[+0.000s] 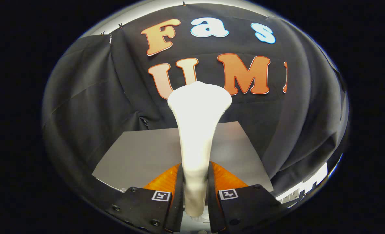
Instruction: Iron the clothes twice with a garment steamer, once on the left side and once on the right side.
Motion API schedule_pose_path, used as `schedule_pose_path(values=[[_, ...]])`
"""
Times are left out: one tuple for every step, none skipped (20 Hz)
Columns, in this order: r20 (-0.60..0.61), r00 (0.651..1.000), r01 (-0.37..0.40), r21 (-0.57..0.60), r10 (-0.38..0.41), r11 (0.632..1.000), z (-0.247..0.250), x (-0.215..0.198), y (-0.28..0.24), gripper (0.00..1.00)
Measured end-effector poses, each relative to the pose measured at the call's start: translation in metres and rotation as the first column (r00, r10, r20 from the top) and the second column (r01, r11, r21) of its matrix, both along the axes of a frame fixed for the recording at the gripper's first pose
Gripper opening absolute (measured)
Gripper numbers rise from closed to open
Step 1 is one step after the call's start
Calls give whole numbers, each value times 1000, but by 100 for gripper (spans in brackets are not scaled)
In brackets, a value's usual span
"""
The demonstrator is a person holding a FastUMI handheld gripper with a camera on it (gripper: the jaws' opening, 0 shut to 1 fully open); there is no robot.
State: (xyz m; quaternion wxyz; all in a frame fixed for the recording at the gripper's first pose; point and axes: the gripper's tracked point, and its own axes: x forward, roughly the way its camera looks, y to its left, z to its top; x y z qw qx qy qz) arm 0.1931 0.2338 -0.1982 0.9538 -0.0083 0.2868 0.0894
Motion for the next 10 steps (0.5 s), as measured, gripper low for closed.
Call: schedule_pose_path(values=[[11, 1000, 0, 12, 0, 1000, 8, -9, -4, 40], [25, 1000, 3, 23, -3, 1000, 17, -16, -9, 40], [32, 999, 1, 27, -2, 1000, 23, -25, -13, 40], [49, 999, -3, 32, 1, 999, 33, -32, -18, 40], [63, 998, -7, 31, 5, 1000, 43, -40, -23, 40], [74, 997, -10, 24, 8, 1000, 50, -47, -30, 40], [89, 996, -11, 19, 10, 1000, 58, -56, -36, 40], [101, 995, -11, 15, 10, 1000, 66, -63, -43, 40], [113, 994, -9, 11, 7, 1000, 73, -69, -51, 40], [127, 992, -3, 6, 2, 1000, 81, -74, -60, 40]])
